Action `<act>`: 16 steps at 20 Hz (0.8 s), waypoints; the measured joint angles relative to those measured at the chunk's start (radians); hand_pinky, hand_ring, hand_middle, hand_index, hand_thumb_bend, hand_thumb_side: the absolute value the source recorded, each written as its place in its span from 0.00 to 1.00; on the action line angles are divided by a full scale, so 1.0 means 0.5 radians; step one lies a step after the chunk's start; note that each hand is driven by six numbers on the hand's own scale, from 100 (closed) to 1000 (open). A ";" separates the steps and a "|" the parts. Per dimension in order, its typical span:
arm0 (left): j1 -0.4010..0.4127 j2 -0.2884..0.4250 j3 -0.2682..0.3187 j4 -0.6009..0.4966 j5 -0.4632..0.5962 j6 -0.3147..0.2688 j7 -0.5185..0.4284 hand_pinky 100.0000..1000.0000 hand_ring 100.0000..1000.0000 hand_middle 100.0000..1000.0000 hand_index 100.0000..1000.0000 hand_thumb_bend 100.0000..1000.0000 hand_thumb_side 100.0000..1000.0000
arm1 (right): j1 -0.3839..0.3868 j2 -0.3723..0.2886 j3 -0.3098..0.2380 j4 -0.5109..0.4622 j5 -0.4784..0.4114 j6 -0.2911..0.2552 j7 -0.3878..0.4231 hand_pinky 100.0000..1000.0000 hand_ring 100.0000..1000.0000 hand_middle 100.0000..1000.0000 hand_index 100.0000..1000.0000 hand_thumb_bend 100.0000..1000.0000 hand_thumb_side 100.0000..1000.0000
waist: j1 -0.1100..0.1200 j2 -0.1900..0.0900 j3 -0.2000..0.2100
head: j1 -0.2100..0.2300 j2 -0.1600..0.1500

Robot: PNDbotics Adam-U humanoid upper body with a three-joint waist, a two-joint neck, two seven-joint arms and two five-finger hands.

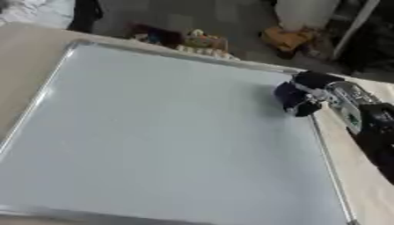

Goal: Wipe the whiteboard clean with a brush.

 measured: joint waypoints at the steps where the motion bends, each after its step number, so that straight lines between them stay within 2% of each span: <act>1: 0.000 0.000 0.000 0.000 0.000 0.000 0.000 0.38 0.42 0.35 0.57 0.00 0.95 | 0.005 -0.002 0.006 -0.010 -0.020 -0.009 0.017 0.55 0.49 0.14 0.27 0.00 0.17 | 0.000 -0.002 -0.003 | 0.000 0.000; 8: -0.001 0.000 0.000 0.000 0.006 0.001 0.000 0.38 0.42 0.35 0.57 0.00 0.95 | 0.050 -0.017 0.063 -0.108 -0.190 -0.066 0.159 0.55 0.48 0.14 0.27 0.00 0.17 | 0.001 -0.012 -0.015 | 0.000 0.000; 16: -0.002 0.000 0.000 0.000 0.010 0.003 0.000 0.38 0.42 0.35 0.57 0.00 0.95 | 0.101 -0.018 0.166 -0.304 -0.384 -0.102 0.314 0.55 0.47 0.13 0.27 0.00 0.17 | 0.001 -0.023 -0.018 | -0.003 0.000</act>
